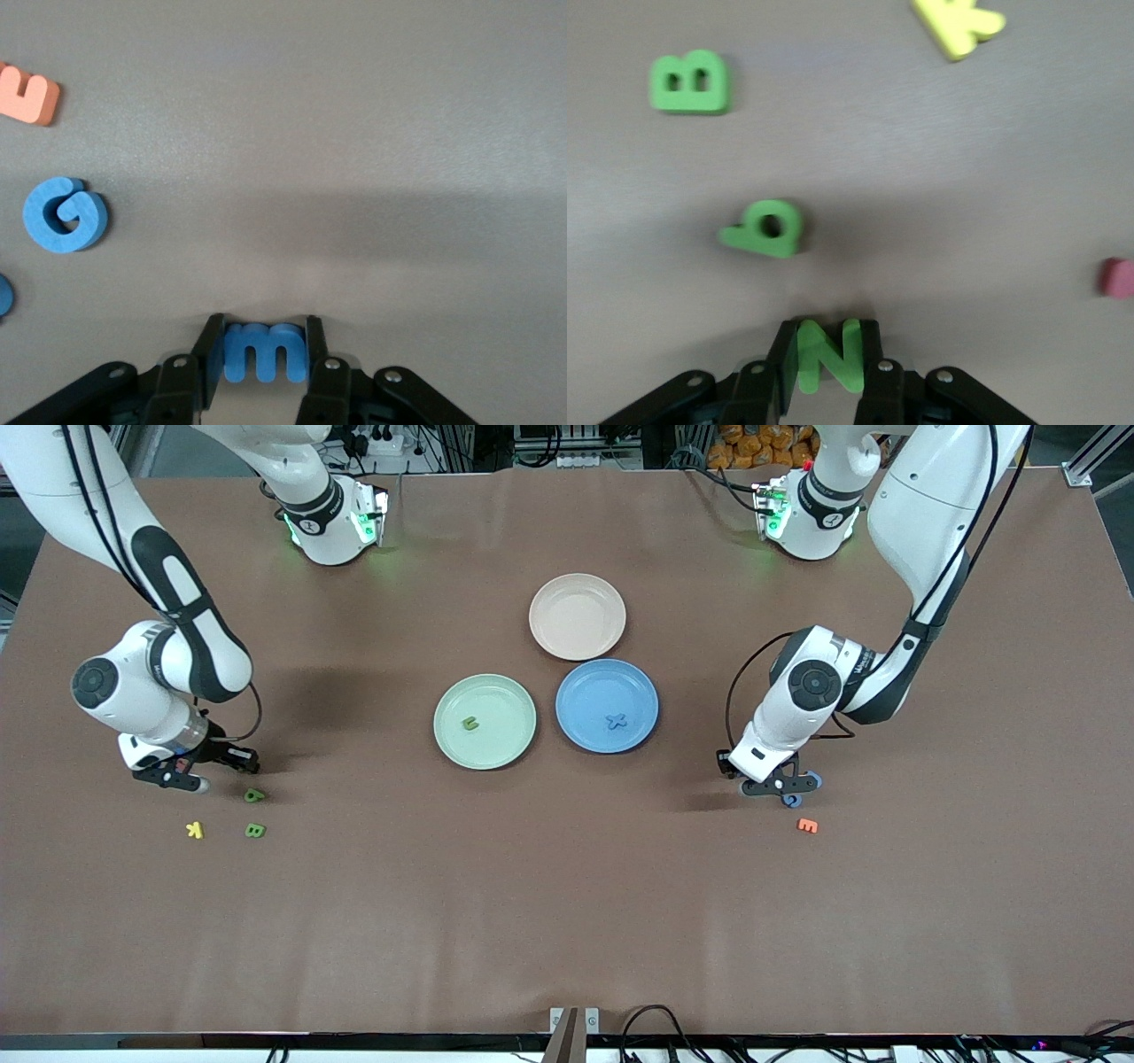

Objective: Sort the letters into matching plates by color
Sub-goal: 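Grasp and lift the blue m with the left gripper while the right gripper lifts N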

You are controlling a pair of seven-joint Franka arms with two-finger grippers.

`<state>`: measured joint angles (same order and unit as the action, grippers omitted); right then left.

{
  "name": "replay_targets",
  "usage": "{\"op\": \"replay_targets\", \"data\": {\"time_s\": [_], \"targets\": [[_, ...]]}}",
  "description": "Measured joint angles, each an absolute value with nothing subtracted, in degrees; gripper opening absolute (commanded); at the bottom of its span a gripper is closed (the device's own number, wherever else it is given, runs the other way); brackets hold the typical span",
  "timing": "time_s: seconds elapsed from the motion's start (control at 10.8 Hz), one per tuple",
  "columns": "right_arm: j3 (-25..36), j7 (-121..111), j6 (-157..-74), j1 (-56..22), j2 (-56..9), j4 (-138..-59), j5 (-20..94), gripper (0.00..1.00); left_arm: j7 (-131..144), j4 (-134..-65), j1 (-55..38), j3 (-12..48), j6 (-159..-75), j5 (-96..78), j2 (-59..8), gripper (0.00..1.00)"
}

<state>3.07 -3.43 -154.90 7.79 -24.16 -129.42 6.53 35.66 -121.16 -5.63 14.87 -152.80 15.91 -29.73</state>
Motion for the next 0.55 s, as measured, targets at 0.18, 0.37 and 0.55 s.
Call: {"op": "replay_targets", "data": {"time_s": [0.18,0.37,0.55], "targets": [[2.9,1.5,-154.3,5.0,-24.0,-129.4,6.5,0.03,35.7,-121.2,-5.8,14.9,-152.8,15.9,-29.8,0.00],[2.8,5.6,-153.5,3.0,-23.9,-129.3,6.6,0.03,35.7,-121.1,-6.0,14.9,-152.8,15.9,-29.8,0.00],[2.8,10.0,-153.4,0.4,-23.9,-129.3,6.6,0.03,35.7,-121.1,-6.1,15.0,-152.8,15.9,-29.8,0.00]]}}
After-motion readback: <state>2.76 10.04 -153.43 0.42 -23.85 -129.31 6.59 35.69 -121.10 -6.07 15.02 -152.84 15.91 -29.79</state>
